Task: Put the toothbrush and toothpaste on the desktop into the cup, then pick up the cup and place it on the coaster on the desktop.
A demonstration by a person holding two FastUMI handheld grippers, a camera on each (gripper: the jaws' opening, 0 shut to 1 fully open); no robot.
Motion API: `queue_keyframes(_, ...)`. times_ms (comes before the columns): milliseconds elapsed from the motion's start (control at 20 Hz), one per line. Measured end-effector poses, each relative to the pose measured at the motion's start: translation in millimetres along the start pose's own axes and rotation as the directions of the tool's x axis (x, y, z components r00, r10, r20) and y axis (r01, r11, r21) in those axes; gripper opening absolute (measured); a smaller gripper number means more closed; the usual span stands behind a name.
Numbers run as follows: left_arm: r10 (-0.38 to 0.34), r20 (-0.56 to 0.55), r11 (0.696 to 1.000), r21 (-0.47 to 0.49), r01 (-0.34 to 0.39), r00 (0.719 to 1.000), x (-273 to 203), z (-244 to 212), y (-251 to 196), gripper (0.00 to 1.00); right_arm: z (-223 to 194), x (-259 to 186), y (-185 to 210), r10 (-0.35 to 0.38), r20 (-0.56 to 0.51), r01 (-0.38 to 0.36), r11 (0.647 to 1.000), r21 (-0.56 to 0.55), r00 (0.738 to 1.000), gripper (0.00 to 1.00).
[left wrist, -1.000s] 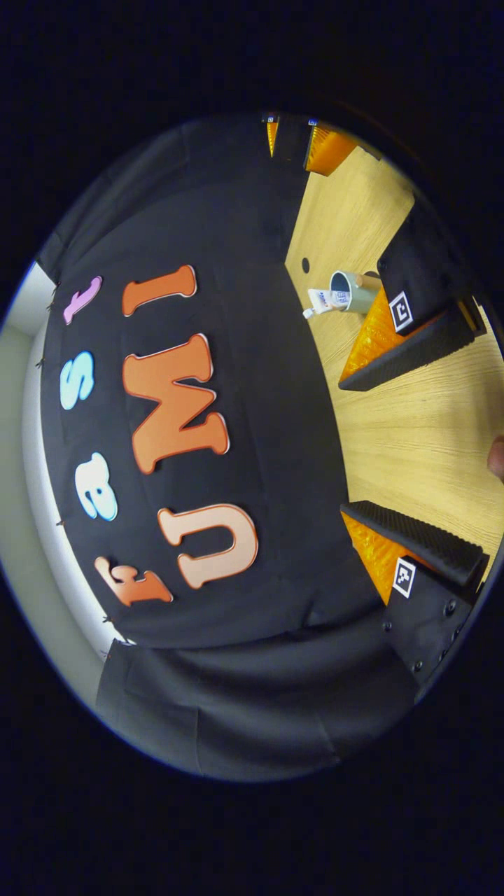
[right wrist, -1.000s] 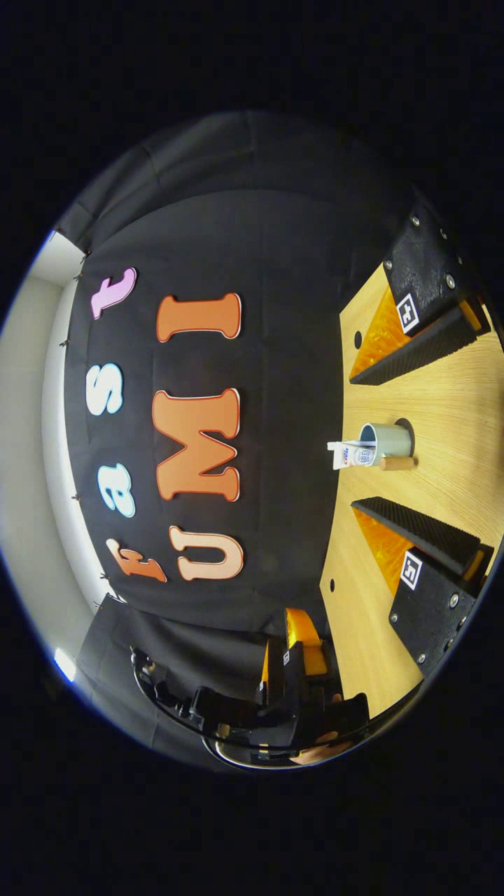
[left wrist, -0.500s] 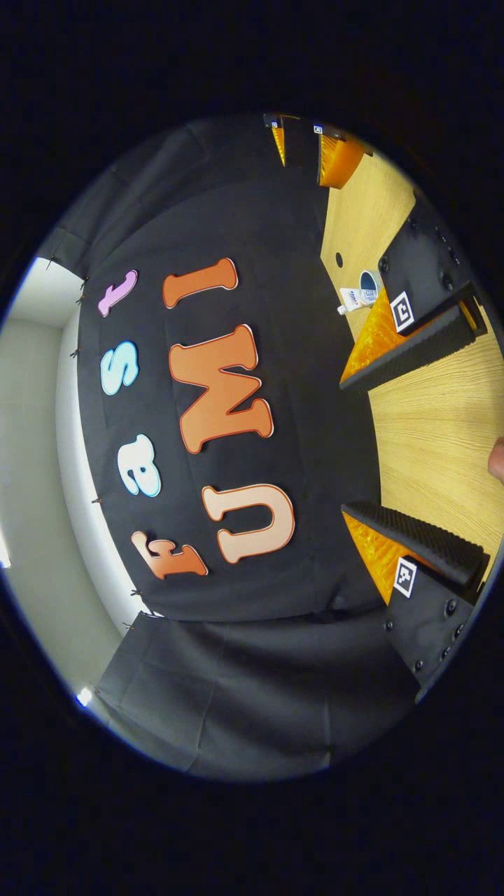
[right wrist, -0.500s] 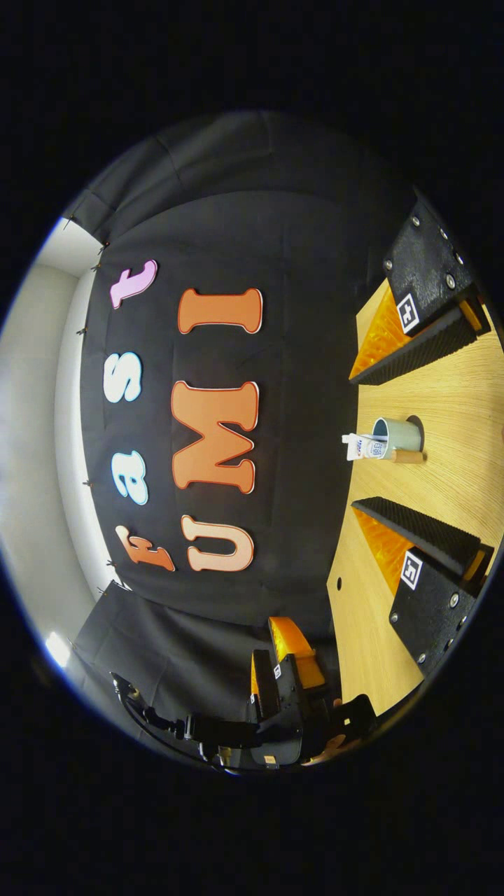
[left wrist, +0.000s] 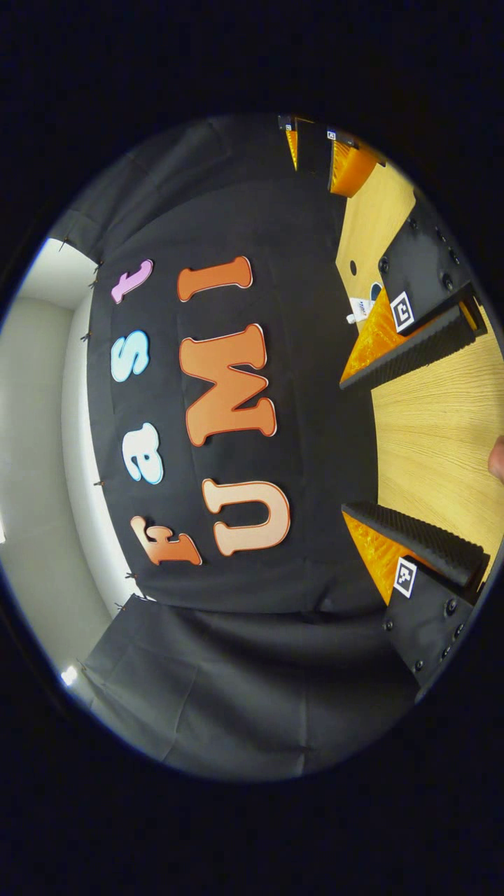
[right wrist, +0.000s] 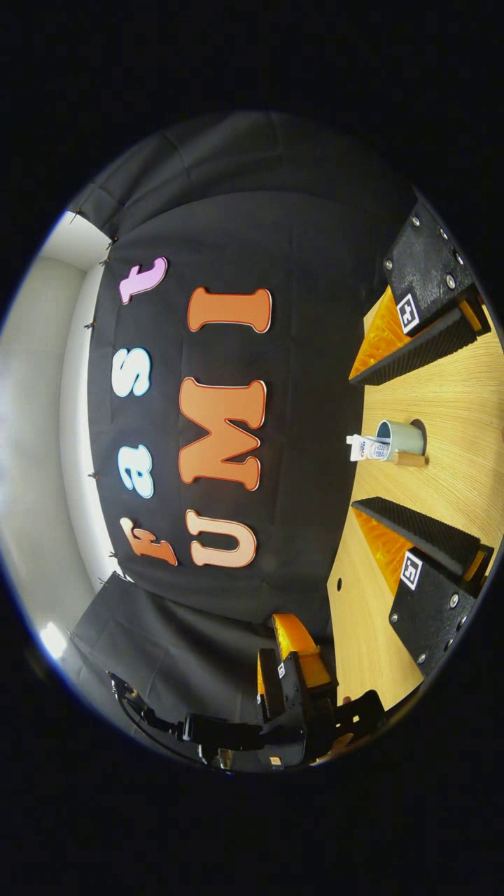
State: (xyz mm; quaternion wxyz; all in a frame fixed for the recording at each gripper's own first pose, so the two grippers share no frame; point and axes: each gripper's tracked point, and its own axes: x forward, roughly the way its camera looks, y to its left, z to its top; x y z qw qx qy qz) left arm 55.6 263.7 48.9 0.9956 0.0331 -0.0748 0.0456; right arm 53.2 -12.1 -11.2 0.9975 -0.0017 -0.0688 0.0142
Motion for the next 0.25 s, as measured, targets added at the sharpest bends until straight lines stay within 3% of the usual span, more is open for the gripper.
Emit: queue_keyframes(250,-0.003,-0.02,0.999,-0.034,0.003,1.0,-12,-8,-1,1.0,4,2,1,0.026,0.023,-0.027,1.0,0.014,0.999,0.97)
